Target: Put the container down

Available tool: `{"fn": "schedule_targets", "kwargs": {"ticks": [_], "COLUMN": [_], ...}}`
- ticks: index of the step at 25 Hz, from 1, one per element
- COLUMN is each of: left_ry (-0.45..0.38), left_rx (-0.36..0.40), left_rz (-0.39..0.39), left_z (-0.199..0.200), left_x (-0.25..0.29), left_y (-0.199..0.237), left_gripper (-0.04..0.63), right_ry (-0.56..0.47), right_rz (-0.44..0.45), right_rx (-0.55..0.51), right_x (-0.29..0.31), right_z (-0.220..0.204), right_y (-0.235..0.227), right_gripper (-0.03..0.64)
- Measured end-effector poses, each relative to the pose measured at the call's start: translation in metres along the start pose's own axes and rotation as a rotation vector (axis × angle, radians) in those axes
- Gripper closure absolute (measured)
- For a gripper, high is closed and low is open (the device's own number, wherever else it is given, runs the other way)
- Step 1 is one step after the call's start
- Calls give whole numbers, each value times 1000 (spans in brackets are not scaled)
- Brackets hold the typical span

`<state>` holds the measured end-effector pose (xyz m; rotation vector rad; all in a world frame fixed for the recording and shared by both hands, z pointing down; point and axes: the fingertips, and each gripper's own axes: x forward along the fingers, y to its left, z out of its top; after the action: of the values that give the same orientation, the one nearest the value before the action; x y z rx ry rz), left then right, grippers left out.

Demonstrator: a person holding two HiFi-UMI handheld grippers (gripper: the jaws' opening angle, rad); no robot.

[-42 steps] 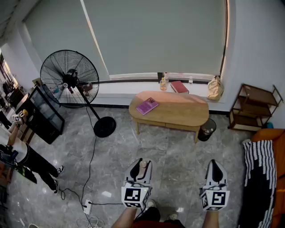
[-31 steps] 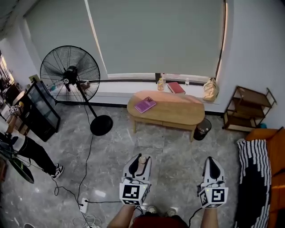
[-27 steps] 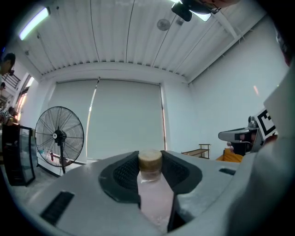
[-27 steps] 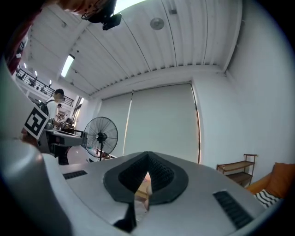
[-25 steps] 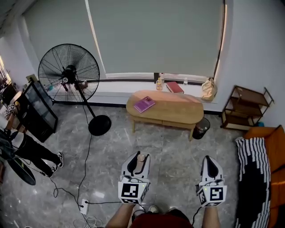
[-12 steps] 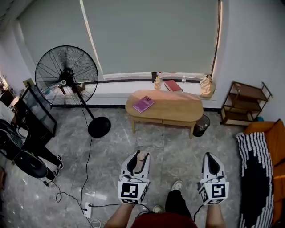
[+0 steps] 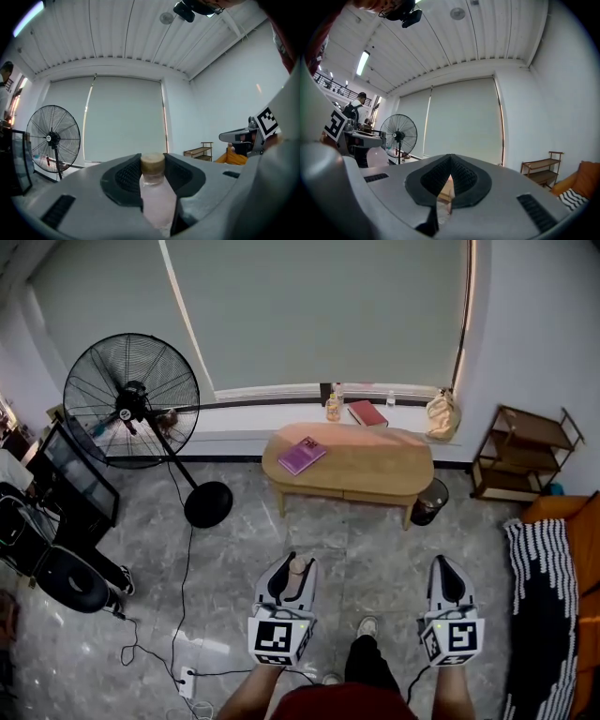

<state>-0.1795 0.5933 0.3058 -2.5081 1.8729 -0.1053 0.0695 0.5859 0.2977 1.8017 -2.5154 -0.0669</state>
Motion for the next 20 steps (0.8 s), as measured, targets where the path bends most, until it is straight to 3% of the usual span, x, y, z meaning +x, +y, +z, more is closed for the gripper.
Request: {"fn": "schedule_targets", "kwargs": {"ticks": [5, 20], "left_ry": [37, 19], "left_rx": [23, 16], "left_rz": [-21, 11], "left_z": [-12, 6], "left_x": [72, 272], "left_y": [-10, -30], "left_gripper": [448, 448], "right_ry": [5, 32], "right_rz": [-29, -57], "right_rx": [21, 55], "right_x": [56, 197], "right_z": [-16, -40], "right_y": [-46, -187], "right_gripper": [621, 621]}}
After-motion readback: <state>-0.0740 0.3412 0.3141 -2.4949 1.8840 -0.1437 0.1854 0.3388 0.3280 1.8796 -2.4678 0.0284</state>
